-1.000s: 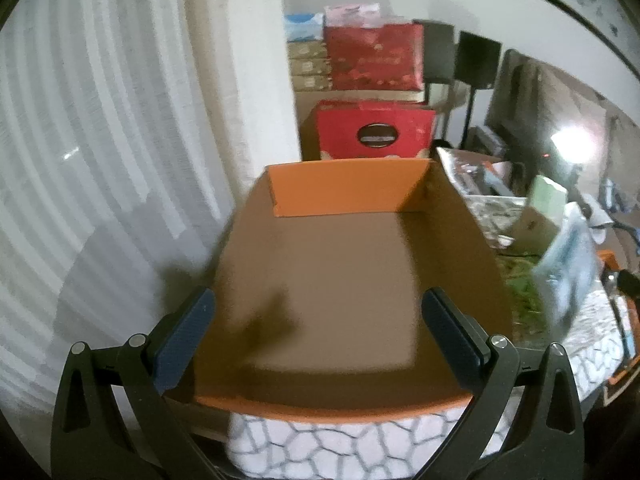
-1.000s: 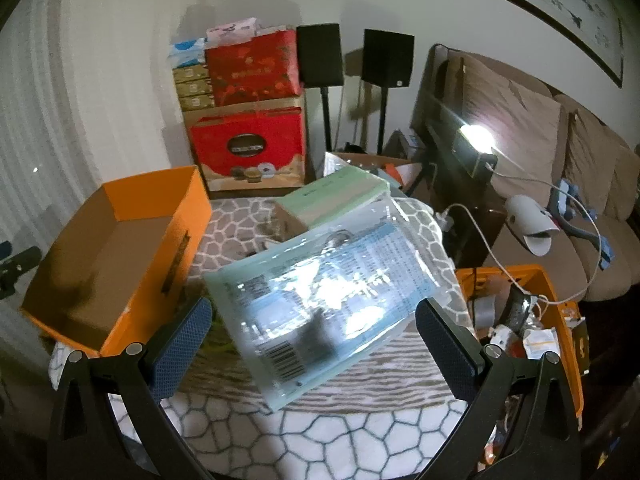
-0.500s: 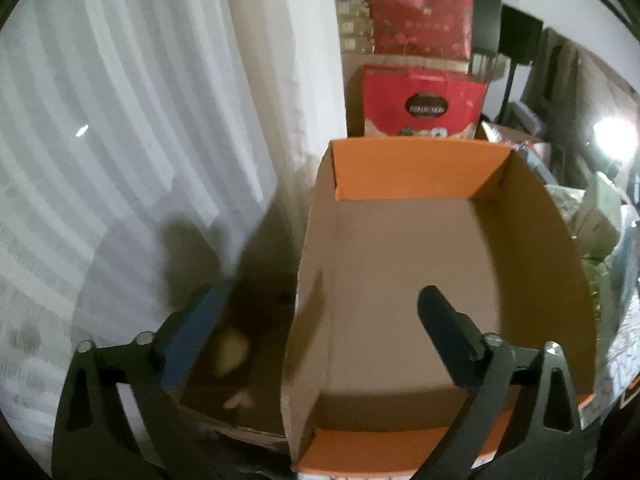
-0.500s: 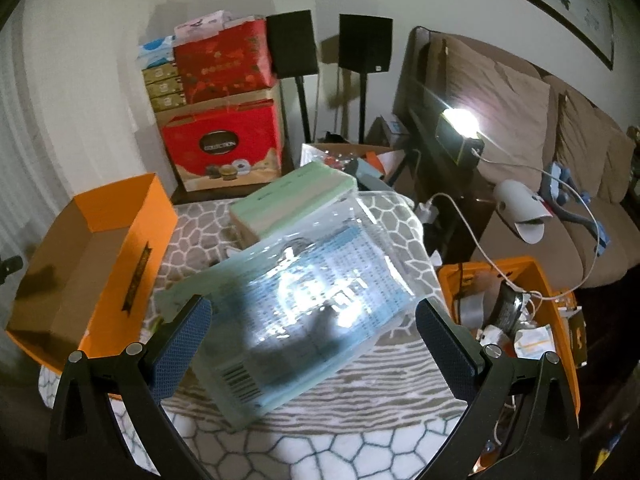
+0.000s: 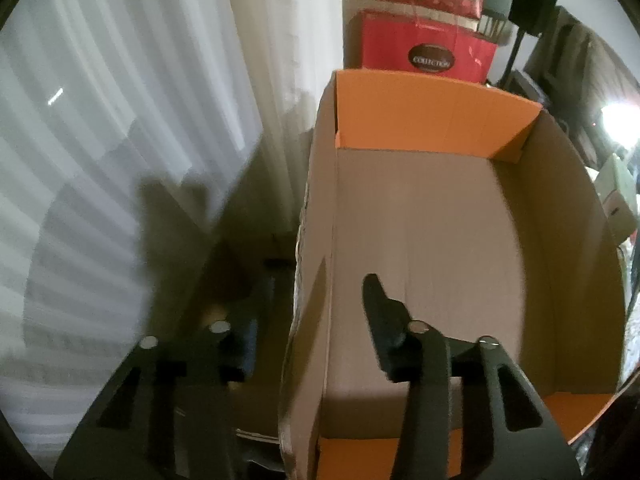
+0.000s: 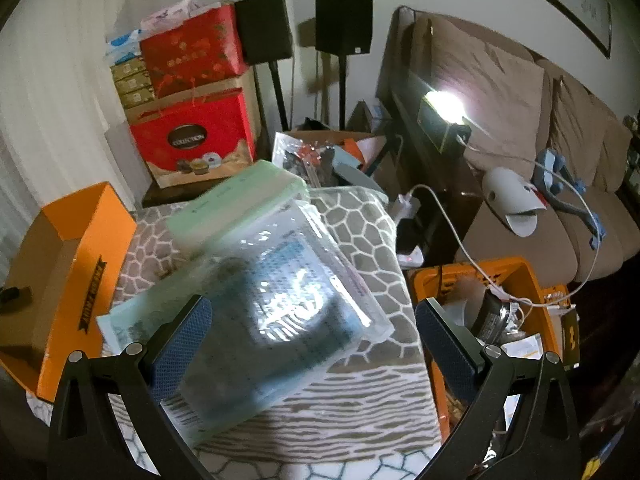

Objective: Organize objects
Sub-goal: 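Grip the box wall with the left tool while the right tool reaches the mask bag, then close the right tool on the edge of the clear mask bag, then lift the mask bag with the right tool and carry it over the box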

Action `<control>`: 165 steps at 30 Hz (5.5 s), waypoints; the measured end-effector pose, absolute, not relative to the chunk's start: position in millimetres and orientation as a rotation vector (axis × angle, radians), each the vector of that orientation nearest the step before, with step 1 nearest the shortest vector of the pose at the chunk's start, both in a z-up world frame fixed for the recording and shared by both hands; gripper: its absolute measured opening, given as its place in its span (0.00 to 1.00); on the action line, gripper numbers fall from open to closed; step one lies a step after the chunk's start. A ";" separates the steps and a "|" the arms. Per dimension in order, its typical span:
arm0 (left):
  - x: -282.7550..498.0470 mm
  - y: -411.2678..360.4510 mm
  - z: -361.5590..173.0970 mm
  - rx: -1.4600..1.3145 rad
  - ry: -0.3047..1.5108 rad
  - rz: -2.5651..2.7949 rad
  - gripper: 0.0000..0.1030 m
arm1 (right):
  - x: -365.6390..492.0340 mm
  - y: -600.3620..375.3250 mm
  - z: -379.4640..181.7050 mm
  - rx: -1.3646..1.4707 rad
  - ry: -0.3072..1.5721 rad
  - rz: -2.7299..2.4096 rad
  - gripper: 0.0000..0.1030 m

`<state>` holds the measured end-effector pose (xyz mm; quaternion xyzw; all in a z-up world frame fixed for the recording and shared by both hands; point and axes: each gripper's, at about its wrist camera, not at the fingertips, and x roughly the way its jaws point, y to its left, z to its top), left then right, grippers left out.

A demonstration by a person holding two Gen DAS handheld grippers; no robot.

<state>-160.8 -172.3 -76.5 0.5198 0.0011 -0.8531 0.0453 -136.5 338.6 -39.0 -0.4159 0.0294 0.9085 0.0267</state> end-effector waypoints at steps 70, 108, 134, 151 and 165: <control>-174.6 -175.2 -81.9 1.627 -0.033 -2.596 0.09 | -109.3 327.8 -25.9 -1.382 0.660 3.153 0.11; -175.0 -178.4 -81.1 1.629 0.006 -2.616 0.07 | -139.8 215.7 -1.7 -1.642 0.190 3.208 0.10; -173.4 -176.0 -80.6 1.639 -0.004 -2.631 0.06 | -183.3 120.5 57.8 -1.725 0.224 3.279 0.09; -174.2 -175.5 -79.8 1.642 0.000 -2.628 0.05 | -203.1 54.2 -4.9 -1.904 -0.009 3.112 0.09; -172.9 -174.0 -79.5 1.645 0.006 -2.626 0.05 | -216.3 13.9 -37.3 -1.963 0.018 2.966 0.19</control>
